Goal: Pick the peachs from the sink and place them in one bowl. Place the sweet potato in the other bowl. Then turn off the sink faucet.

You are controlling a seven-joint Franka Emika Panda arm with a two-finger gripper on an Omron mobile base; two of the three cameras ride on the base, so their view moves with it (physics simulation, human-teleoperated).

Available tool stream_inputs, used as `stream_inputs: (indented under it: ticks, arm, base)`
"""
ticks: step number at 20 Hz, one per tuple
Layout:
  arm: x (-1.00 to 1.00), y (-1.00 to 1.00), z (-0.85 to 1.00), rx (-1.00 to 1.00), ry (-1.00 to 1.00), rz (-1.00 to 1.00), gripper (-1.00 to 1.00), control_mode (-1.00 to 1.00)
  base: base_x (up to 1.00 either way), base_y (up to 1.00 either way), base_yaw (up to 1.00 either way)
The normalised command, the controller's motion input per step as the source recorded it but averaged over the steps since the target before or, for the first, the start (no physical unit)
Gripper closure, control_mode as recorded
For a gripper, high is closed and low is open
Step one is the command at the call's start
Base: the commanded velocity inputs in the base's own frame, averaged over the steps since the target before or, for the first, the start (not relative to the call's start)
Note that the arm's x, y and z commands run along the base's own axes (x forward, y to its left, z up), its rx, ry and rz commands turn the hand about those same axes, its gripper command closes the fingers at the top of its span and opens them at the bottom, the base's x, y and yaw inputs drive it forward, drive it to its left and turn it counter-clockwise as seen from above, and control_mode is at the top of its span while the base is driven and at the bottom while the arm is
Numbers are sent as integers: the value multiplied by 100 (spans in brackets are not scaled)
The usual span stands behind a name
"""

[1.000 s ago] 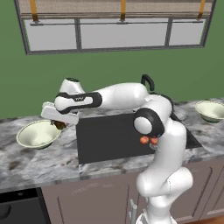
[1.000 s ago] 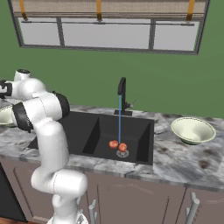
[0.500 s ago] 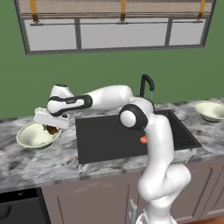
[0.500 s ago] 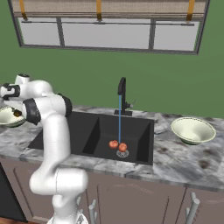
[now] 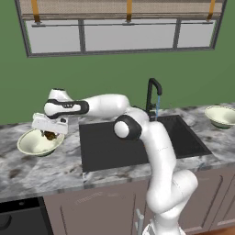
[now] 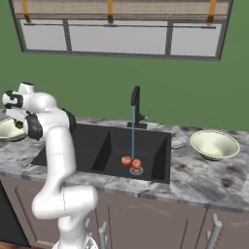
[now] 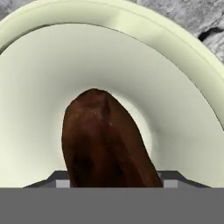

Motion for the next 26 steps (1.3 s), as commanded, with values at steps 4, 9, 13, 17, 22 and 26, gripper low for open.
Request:
stream_inputs:
  ticks: [4,9,13,17,22,26]
  arm:
    - [0,-14,-9,0,-3,-1,-100,-100]
    - [-1,-69,-2,1,-22,-10,-100,-100]
    - [-12,-83,-1,6,-30,-10,-100,-100]
    - [-29,-100,-1,9,-37,-10,-100,-100]
    - [-40,-100,1,13,-38,-7,-100,-100]
    - [-45,-89,51,5,-18,0,-100,-100]
  base:
    - [0,0,0]
    - [0,0,0]
    - [0,0,0]
    - [0,0,0]
    - [0,0,0]
    - [0,0,0]
